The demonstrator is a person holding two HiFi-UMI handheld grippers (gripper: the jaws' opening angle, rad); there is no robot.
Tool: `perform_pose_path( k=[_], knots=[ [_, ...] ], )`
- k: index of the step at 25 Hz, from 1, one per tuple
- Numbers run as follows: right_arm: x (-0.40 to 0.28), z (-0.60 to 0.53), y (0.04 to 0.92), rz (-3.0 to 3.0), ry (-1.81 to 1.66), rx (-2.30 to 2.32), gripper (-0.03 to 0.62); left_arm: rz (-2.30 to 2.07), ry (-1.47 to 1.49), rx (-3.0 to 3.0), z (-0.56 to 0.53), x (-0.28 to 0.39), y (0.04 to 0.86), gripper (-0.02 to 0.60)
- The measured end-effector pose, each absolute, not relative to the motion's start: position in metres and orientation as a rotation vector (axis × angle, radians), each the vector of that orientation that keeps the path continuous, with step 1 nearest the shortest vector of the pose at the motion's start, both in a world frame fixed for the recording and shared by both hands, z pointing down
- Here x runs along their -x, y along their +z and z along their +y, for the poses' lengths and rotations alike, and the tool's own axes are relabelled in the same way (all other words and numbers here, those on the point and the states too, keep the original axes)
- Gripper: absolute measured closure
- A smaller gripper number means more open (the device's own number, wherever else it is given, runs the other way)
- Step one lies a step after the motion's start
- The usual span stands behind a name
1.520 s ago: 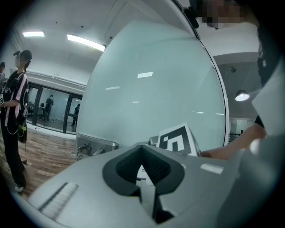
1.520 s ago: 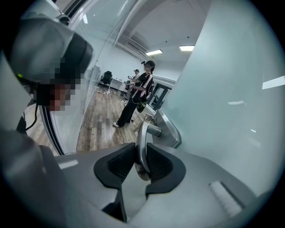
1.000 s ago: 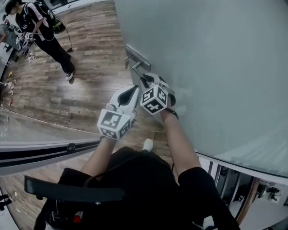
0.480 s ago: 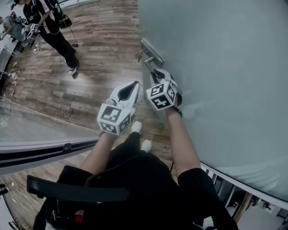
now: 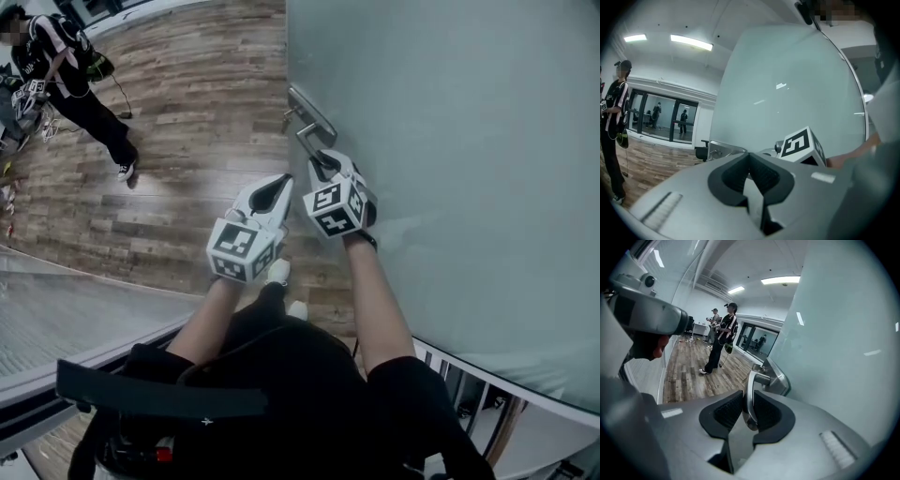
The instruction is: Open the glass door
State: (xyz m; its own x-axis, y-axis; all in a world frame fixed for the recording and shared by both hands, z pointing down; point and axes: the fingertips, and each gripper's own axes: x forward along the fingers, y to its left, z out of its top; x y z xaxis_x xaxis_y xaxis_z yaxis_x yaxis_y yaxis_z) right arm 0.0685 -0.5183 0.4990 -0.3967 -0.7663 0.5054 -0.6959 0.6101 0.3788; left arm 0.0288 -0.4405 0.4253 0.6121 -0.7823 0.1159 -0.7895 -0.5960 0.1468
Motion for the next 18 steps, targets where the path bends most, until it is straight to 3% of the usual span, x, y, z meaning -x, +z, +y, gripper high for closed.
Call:
perform_pose_path(
  k=[18],
  knots=[
    [-0.150, -0.583, 0.512, -2.146, -0.051, -1.271, 0.520, -1.041, 0.074, -2.753, -0.533, -0.101, 0.436, 0.583]
  ],
)
